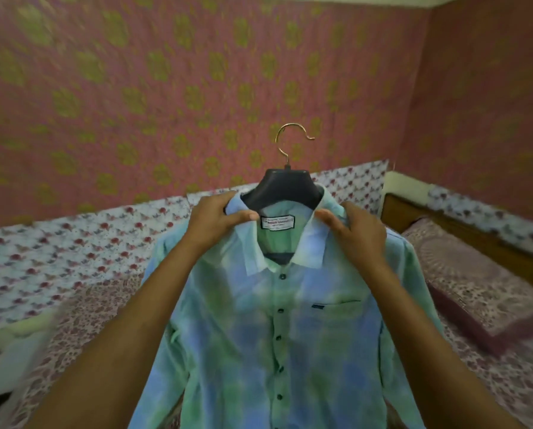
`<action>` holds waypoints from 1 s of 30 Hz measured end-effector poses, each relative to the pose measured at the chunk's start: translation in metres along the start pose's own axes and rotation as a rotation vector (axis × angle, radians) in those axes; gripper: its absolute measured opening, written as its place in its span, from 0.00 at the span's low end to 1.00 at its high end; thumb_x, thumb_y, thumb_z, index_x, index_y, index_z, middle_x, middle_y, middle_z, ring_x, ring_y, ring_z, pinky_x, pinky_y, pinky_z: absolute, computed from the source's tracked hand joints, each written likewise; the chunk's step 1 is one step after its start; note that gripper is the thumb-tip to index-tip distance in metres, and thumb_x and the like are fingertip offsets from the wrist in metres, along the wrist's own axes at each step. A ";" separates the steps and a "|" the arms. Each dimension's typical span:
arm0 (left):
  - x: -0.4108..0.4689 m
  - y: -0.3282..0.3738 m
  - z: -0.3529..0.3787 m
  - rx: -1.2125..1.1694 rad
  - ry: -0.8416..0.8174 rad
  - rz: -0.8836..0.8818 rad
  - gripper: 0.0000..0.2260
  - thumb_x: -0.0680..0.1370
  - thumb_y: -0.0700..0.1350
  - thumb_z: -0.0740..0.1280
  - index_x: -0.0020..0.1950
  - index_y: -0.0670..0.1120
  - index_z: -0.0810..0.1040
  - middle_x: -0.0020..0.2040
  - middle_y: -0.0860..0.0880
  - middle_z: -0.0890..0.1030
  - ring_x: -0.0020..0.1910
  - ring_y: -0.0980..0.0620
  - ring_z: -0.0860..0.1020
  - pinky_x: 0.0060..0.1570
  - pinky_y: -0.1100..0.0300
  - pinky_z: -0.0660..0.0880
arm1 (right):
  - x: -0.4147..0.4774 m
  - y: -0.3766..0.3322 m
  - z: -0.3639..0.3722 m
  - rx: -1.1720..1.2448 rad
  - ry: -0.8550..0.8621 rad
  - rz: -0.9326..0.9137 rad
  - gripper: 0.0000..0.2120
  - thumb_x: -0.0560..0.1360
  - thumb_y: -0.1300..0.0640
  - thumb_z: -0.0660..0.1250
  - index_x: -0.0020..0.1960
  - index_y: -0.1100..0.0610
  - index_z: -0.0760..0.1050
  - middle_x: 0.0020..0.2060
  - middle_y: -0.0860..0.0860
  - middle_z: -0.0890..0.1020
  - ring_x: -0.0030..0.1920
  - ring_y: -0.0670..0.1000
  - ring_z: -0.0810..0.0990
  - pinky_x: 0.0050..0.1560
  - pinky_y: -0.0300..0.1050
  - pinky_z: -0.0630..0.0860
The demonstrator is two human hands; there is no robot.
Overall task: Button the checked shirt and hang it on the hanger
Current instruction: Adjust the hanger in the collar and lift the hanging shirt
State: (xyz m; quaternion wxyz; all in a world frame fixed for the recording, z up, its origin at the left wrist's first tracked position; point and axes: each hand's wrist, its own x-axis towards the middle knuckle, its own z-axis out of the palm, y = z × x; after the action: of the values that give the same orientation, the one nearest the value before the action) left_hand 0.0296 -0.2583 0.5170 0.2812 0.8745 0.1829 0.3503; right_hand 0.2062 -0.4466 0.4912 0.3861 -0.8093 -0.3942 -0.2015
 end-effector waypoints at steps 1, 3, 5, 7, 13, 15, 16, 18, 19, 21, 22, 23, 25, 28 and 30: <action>0.000 0.013 -0.006 -0.009 -0.003 -0.006 0.26 0.58 0.74 0.63 0.31 0.51 0.69 0.28 0.49 0.67 0.28 0.51 0.67 0.33 0.55 0.62 | 0.002 -0.005 -0.013 -0.023 0.026 0.001 0.37 0.59 0.21 0.41 0.31 0.56 0.60 0.24 0.50 0.66 0.26 0.52 0.65 0.26 0.45 0.54; -0.005 0.040 -0.018 0.022 -0.021 0.037 0.26 0.56 0.79 0.59 0.40 0.60 0.73 0.33 0.48 0.75 0.33 0.50 0.72 0.34 0.54 0.66 | 0.001 -0.011 -0.042 -0.049 0.066 0.004 0.39 0.58 0.21 0.41 0.33 0.58 0.63 0.27 0.52 0.69 0.28 0.53 0.67 0.29 0.46 0.57; -0.012 0.063 -0.030 0.052 -0.074 0.083 0.35 0.56 0.81 0.55 0.56 0.64 0.69 0.45 0.47 0.80 0.41 0.49 0.77 0.41 0.52 0.72 | 0.003 -0.015 -0.072 -0.074 0.099 -0.008 0.38 0.59 0.24 0.41 0.35 0.58 0.66 0.30 0.53 0.72 0.33 0.55 0.69 0.34 0.46 0.59; -0.022 0.088 -0.043 0.081 -0.137 0.070 0.38 0.59 0.78 0.59 0.65 0.63 0.64 0.55 0.51 0.78 0.49 0.50 0.77 0.47 0.52 0.73 | 0.003 -0.022 -0.096 -0.091 0.114 -0.007 0.38 0.60 0.24 0.43 0.37 0.58 0.70 0.33 0.55 0.75 0.37 0.58 0.74 0.36 0.46 0.61; -0.024 0.135 -0.063 0.047 -0.022 0.130 0.30 0.60 0.67 0.67 0.61 0.62 0.70 0.51 0.55 0.80 0.48 0.54 0.77 0.42 0.63 0.71 | 0.010 -0.049 -0.129 -0.051 0.152 -0.024 0.31 0.60 0.24 0.43 0.29 0.53 0.57 0.33 0.59 0.77 0.38 0.61 0.76 0.34 0.47 0.59; -0.016 0.135 -0.072 0.100 0.043 0.111 0.31 0.58 0.73 0.64 0.54 0.59 0.76 0.44 0.50 0.82 0.43 0.49 0.79 0.39 0.54 0.73 | 0.015 -0.059 -0.133 -0.050 0.178 -0.039 0.31 0.66 0.26 0.50 0.32 0.55 0.62 0.35 0.59 0.75 0.41 0.62 0.76 0.35 0.48 0.61; -0.012 0.136 -0.078 0.153 0.077 0.105 0.33 0.56 0.76 0.62 0.50 0.55 0.78 0.41 0.46 0.82 0.40 0.47 0.78 0.36 0.51 0.72 | 0.017 -0.066 -0.133 -0.022 0.240 -0.050 0.30 0.69 0.29 0.54 0.36 0.57 0.67 0.39 0.58 0.75 0.45 0.62 0.75 0.39 0.50 0.63; -0.004 0.138 -0.083 0.238 0.125 0.091 0.38 0.54 0.79 0.58 0.46 0.50 0.79 0.39 0.44 0.81 0.37 0.45 0.77 0.34 0.49 0.70 | 0.011 -0.087 -0.137 0.056 0.449 -0.132 0.24 0.73 0.37 0.58 0.48 0.59 0.73 0.46 0.57 0.76 0.49 0.60 0.74 0.47 0.49 0.64; 0.000 0.139 -0.087 0.254 0.134 0.095 0.39 0.55 0.79 0.58 0.47 0.48 0.79 0.38 0.44 0.81 0.37 0.45 0.78 0.34 0.49 0.70 | 0.007 -0.102 -0.137 0.098 0.571 -0.226 0.21 0.74 0.41 0.59 0.49 0.59 0.73 0.46 0.57 0.77 0.48 0.59 0.74 0.48 0.47 0.65; 0.006 0.141 -0.097 0.235 0.137 0.111 0.36 0.57 0.77 0.60 0.52 0.52 0.80 0.38 0.47 0.82 0.37 0.48 0.78 0.33 0.51 0.70 | -0.007 -0.138 -0.135 0.199 0.521 -0.360 0.14 0.75 0.45 0.61 0.45 0.57 0.74 0.42 0.53 0.79 0.43 0.55 0.77 0.43 0.46 0.67; 0.009 0.141 -0.102 0.222 0.134 0.122 0.33 0.58 0.75 0.62 0.54 0.56 0.79 0.37 0.49 0.81 0.36 0.50 0.78 0.32 0.54 0.69 | -0.014 -0.155 -0.131 0.207 0.361 -0.337 0.14 0.75 0.44 0.61 0.44 0.55 0.75 0.41 0.50 0.80 0.43 0.53 0.78 0.42 0.46 0.68; 0.011 0.142 -0.106 0.214 0.138 0.134 0.31 0.59 0.74 0.63 0.55 0.58 0.78 0.36 0.51 0.81 0.35 0.51 0.77 0.32 0.55 0.67 | -0.018 -0.167 -0.122 0.162 0.173 -0.262 0.15 0.74 0.41 0.62 0.44 0.54 0.76 0.41 0.48 0.82 0.44 0.51 0.79 0.42 0.45 0.70; 0.016 0.139 -0.114 0.212 0.163 0.150 0.32 0.58 0.75 0.62 0.52 0.57 0.79 0.35 0.51 0.80 0.36 0.50 0.77 0.32 0.54 0.68 | -0.021 -0.179 -0.098 0.007 -0.008 -0.147 0.19 0.72 0.37 0.62 0.41 0.54 0.76 0.41 0.48 0.83 0.47 0.51 0.79 0.43 0.46 0.72; 0.020 0.132 -0.122 0.219 0.179 0.165 0.33 0.56 0.76 0.60 0.50 0.56 0.80 0.36 0.48 0.81 0.38 0.47 0.78 0.36 0.50 0.72 | -0.018 -0.181 -0.082 0.067 -0.020 -0.112 0.23 0.73 0.41 0.61 0.27 0.54 0.62 0.26 0.49 0.71 0.37 0.54 0.74 0.34 0.46 0.63; 0.019 0.126 -0.128 0.207 0.168 0.187 0.32 0.57 0.75 0.61 0.53 0.60 0.78 0.35 0.49 0.80 0.37 0.48 0.78 0.35 0.52 0.71 | -0.013 -0.171 -0.086 0.395 -0.128 -0.137 0.21 0.73 0.48 0.63 0.26 0.52 0.60 0.22 0.46 0.64 0.28 0.47 0.67 0.31 0.43 0.60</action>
State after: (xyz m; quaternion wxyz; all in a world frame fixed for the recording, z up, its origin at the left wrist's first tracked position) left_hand -0.0332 -0.3000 0.6811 0.1397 0.8797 0.1586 0.4260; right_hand 0.0606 -0.4530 0.6161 0.4969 -0.7004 -0.5037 -0.0941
